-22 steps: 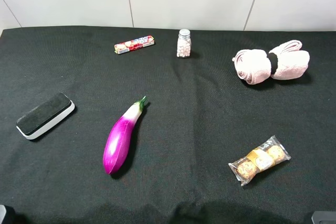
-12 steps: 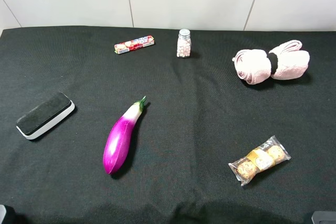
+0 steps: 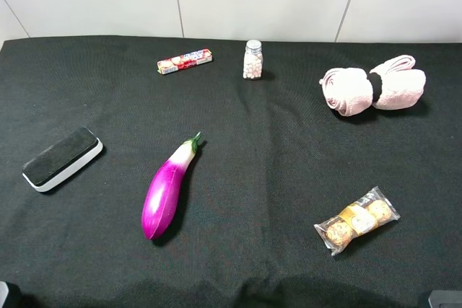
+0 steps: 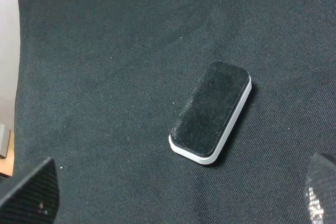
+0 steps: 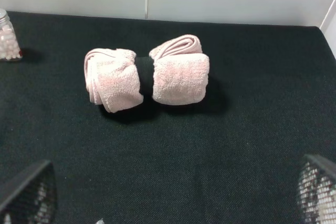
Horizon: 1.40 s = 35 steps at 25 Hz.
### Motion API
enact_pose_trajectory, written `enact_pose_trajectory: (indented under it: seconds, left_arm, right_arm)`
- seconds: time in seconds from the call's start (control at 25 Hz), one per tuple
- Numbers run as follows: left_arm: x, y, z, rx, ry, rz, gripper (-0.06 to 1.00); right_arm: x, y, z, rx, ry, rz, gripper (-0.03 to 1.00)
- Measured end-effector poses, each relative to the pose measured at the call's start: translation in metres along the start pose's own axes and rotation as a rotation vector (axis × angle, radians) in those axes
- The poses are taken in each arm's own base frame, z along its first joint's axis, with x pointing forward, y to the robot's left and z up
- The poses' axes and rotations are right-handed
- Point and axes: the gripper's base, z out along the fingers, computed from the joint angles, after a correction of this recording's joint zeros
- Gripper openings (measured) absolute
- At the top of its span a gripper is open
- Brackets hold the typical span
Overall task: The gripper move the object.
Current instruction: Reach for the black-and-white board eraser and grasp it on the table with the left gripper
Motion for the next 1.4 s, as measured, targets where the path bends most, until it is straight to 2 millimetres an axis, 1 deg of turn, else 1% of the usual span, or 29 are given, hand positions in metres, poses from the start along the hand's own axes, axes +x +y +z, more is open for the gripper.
enact_pose_trajectory:
  seconds: [0.16,0.24,0.36,0.64,1.0,1.2,1.4]
  left_arm:
    - [-0.002,0.000,-0.003,-0.001,-0.011,-0.002,0.99]
    - [-0.006,0.001,-0.004,0.000,-0.001,-0.001,0.99]
    - [-0.017,0.002,-0.001,0.002,0.049,0.005,0.99]
    - [-0.047,0.004,0.014,0.018,0.188,0.018,0.99]
    - [-0.085,0.006,0.046,0.042,0.371,0.064,0.99]
    - [-0.098,0.005,0.069,0.059,0.476,0.086,0.99]
    - [-0.106,0.004,0.092,0.075,0.567,0.117,0.99]
  right_arm:
    - [0.000,0.000,0.000,0.000,0.000,0.000,0.69]
    - [0.000,0.000,0.000,0.000,0.000,0.000,0.69]
    - [0.000,0.000,0.000,0.000,0.000,0.000,0.69]
    - [0.000,0.000,0.000,0.000,0.000,0.000,0.69]
    - [0.000,0.000,0.000,0.000,0.000,0.000,0.69]
    - [0.000,0.000,0.000,0.000,0.000,0.000,0.69]
    - [0.000,0.000,0.000,0.000,0.000,0.000,0.69]
